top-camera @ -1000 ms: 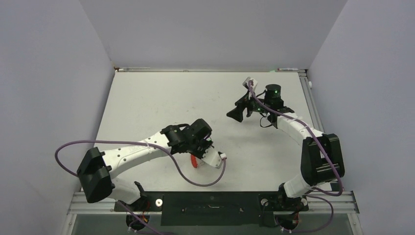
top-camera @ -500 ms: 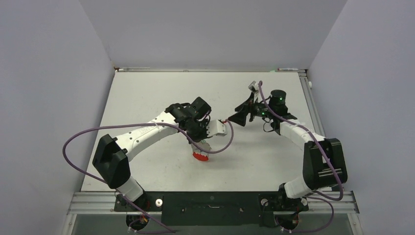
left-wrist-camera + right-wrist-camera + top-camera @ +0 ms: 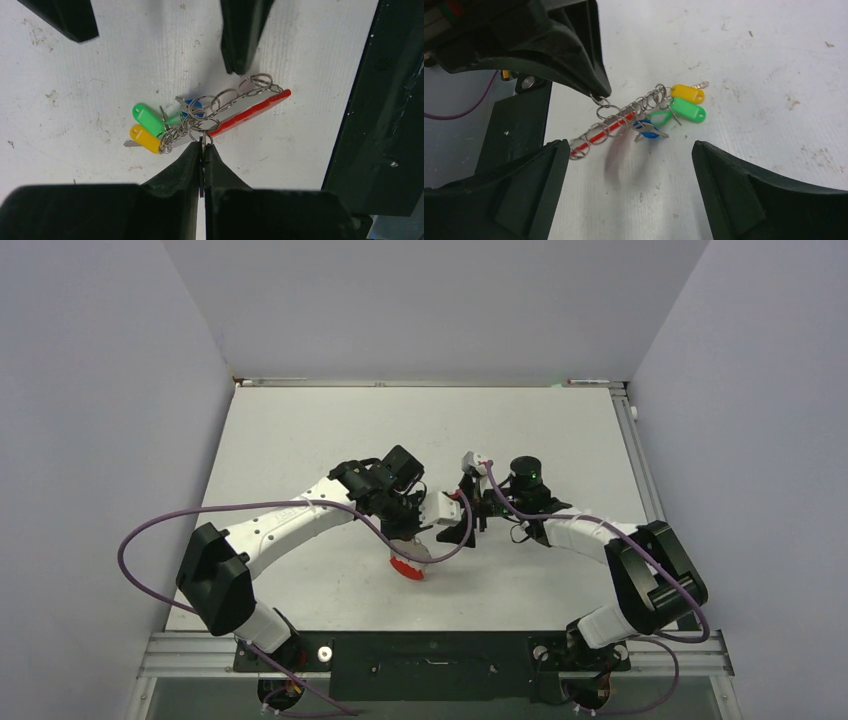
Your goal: Remove the keys from the keyring
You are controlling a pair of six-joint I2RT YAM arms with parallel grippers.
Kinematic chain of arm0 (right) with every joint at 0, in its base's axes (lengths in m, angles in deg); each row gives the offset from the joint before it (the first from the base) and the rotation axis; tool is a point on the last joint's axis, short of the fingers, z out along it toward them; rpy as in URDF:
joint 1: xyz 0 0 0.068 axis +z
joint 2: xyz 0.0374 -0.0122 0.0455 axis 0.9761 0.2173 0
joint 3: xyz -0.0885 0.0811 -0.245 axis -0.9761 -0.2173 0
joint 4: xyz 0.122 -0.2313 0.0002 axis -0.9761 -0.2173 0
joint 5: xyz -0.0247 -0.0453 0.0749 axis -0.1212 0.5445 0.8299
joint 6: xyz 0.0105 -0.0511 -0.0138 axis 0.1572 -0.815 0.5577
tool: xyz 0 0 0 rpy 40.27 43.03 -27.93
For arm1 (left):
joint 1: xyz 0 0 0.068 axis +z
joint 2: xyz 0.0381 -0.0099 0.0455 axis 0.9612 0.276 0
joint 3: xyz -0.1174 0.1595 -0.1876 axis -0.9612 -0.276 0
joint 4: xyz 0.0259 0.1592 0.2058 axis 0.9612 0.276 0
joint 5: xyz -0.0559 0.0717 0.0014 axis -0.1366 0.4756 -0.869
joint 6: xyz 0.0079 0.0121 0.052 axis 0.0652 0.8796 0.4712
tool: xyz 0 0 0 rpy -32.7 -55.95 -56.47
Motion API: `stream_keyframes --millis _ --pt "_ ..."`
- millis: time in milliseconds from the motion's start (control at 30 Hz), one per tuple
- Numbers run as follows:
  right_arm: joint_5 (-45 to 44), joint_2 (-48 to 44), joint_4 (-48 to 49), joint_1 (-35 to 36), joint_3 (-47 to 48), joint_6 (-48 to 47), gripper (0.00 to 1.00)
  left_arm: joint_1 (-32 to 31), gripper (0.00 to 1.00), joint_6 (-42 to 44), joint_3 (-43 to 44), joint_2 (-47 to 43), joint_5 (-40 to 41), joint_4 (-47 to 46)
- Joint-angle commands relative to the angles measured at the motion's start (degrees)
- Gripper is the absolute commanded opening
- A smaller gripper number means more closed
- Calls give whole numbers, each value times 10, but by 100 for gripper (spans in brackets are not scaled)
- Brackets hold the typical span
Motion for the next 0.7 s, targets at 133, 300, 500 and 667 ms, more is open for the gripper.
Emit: stream_keyframes --millis 133,300,500,667 --pt "-14 17 95 70 -6 10 90 5 0 -26 20 -15 -40 -29" --pt "-41 32 115 78 -26 -23 93 10 0 -23 21 -22 -55 -23" --pt "-32 60 275 90 -61 16 98 14 0 -19 17 -29 -74 -19" --pt "-42 75 323 101 -66 31 87 20 0 -10 15 -39 -90 -12"
